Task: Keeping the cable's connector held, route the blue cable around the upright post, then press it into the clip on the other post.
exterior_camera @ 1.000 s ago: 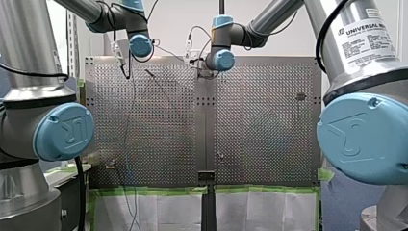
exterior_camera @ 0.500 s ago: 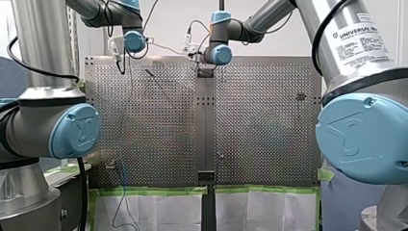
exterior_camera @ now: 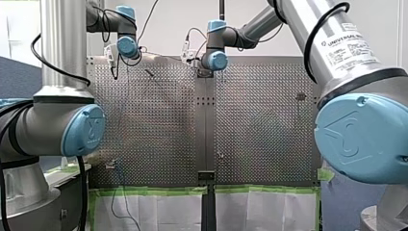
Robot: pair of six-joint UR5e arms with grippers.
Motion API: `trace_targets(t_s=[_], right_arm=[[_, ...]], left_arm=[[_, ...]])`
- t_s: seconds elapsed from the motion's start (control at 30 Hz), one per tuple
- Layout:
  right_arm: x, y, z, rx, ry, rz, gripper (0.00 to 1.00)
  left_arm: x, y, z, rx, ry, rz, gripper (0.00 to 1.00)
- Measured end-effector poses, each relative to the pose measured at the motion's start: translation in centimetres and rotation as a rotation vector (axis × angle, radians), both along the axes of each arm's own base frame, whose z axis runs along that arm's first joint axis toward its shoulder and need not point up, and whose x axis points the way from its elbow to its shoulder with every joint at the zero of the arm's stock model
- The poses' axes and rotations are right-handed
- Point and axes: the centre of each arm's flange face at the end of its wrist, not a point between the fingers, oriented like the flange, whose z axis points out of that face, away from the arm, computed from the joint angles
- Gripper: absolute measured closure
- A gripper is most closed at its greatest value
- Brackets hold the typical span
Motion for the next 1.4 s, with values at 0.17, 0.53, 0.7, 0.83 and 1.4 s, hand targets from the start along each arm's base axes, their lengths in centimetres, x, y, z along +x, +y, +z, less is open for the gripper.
trace_targets(t_s=[0.17, 0.53, 0.7, 0.83, 1.4], right_arm=[[0.6, -0.8, -1.1, 0.006, 0.007, 0.000, 1.00], [1.2, -1.7, -3.0, 0.020, 0.022, -0.003, 1.00], [1.1, -2.1, -3.4, 0.024, 0.026, -0.006, 1.00], [1.0, -2.2, -3.6, 0.027, 0.029, -0.007, 1.00], [0.9, -2.8, -5.6, 0.057, 0.071, -0.015, 1.00]], left_arm=[[2.0, 2.1, 0.1, -0.002, 0.025, -0.001, 1.00], [5.3, 6.0, -0.5, 0.009, 0.041, -0.018, 1.00], [5.4, 5.4, -0.6, 0.018, 0.043, -0.065, 1.00], [5.3, 3.8, -0.7, 0.030, 0.055, -0.123, 1.00], [5.9, 1.3, -5.0, 0.024, 0.191, -0.103, 1.00]])
